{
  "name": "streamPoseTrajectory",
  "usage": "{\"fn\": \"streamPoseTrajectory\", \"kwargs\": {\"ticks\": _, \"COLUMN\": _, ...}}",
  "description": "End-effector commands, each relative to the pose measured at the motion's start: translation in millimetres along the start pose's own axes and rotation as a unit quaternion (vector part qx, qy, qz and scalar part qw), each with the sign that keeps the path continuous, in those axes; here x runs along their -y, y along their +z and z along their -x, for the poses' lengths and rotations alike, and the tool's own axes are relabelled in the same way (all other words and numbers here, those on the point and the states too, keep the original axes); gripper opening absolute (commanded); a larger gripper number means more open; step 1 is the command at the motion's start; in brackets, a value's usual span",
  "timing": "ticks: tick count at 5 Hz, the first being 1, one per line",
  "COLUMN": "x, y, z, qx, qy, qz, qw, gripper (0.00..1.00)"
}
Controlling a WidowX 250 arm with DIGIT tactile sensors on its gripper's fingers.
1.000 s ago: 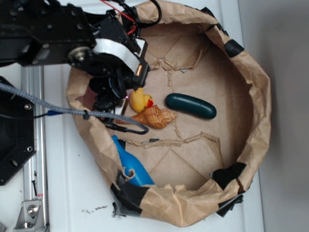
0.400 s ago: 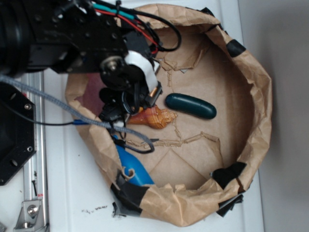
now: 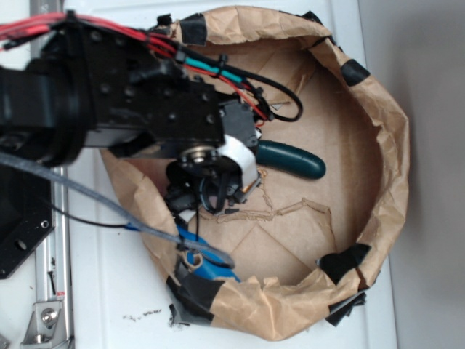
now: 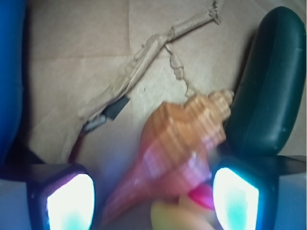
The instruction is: Grab the yellow duck.
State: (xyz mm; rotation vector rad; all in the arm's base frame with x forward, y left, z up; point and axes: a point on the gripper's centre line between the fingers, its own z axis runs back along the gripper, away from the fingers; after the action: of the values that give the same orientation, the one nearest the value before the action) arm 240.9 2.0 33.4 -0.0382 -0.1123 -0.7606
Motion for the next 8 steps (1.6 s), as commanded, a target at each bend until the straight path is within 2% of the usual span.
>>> {"fn": "streamPoseTrajectory", "kwargs": {"ticks": 1, "x": -12, "y": -9, "z": 7, "qx": 0.01, "qy": 0.013, "qz": -0.004, "qw": 1.0, "gripper": 0.0}}
{"fn": "streamPoseTrajectory", "kwargs": {"ticks": 2, "x": -14, "y": 8, "z": 3, "qx": 0.019, "qy": 0.012, "qz": -0.005, "qw": 1.0, "gripper": 0.0}}
{"fn": "streamPoseTrajectory", "kwargs": {"ticks": 3, "x": -23, "y": 51, "z": -8, "qx": 0.028, "qy": 0.013, "qz": -0.057, "qw": 0.998, "gripper": 0.0}}
{"fn": "streamPoseTrajectory", "kwargs": {"ticks": 4, "x": -28, "y": 101, "z": -18, "qx": 0.063, "qy": 0.055, "qz": -0.105, "qw": 0.991, "gripper": 0.0}}
{"fn": "streamPoseTrajectory", "kwargs": {"ticks": 5, "x": -25, "y": 129, "z": -29, "qx": 0.048, "qy": 0.149, "qz": -0.086, "qw": 0.984, "gripper": 0.0}}
{"fn": "streamPoseTrajectory", "kwargs": {"ticks": 6, "x": -16, "y": 133, "z": -35, "qx": 0.025, "qy": 0.209, "qz": -0.064, "qw": 0.975, "gripper": 0.0}}
{"fn": "streamPoseTrajectory", "kwargs": {"ticks": 7, "x": -15, "y": 118, "z": -27, "qx": 0.056, "qy": 0.194, "qz": -0.038, "qw": 0.979, "gripper": 1.0}}
{"fn": "streamPoseTrajectory", "kwargs": {"ticks": 8, "x": -21, "y": 83, "z": -4, "qx": 0.067, "qy": 0.086, "qz": -0.053, "qw": 0.993, "gripper": 1.0}}
